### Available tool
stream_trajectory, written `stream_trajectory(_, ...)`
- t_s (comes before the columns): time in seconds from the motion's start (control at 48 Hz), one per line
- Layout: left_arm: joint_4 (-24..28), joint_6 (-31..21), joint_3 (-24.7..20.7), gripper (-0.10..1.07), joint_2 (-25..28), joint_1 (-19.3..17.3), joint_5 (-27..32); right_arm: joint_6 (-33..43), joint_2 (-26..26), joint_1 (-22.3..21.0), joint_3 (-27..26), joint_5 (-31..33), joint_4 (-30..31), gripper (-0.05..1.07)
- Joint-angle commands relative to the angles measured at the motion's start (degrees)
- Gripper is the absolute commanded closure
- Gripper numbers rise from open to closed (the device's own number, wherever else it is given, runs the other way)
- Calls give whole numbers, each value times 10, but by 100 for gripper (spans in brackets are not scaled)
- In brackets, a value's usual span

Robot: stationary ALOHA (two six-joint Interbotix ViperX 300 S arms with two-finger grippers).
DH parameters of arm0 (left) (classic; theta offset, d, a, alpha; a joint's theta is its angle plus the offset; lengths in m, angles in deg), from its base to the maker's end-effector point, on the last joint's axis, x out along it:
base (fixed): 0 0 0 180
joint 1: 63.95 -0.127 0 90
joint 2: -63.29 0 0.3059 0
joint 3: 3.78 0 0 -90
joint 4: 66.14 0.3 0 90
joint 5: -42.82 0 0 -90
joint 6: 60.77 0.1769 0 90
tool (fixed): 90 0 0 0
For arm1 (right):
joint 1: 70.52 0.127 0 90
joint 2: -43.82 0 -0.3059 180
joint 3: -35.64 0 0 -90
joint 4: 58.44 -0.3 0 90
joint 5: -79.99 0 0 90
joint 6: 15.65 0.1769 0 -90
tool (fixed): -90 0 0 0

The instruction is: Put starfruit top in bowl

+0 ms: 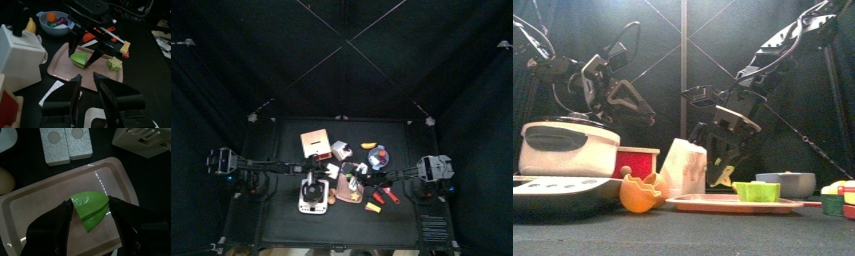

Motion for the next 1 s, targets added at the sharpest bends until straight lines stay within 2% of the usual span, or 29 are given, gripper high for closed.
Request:
stream_trajectory(0.0, 0, -1, -6, 29, -6, -2, -5, 1, 22, 0, -6, 0, -4, 24)
stream_trajectory(0.396, 0, 0, -8, 29, -7, 0, -5, 7, 116, 8, 22, 20, -9, 24)
stream_trajectory(0.646, 0, 0, -7, 29, -6, -1, -6, 7, 195, 3, 64, 64, -7, 24)
stream_trajectory(0.792, 0, 0, -8, 29, -6, -1, -5, 7, 238, -31, 103, 71, -6, 24)
stream_trajectory(0.979, 0, -1, -7, 29, -6, -1, -5, 6, 282, -109, 150, 69, -3, 24)
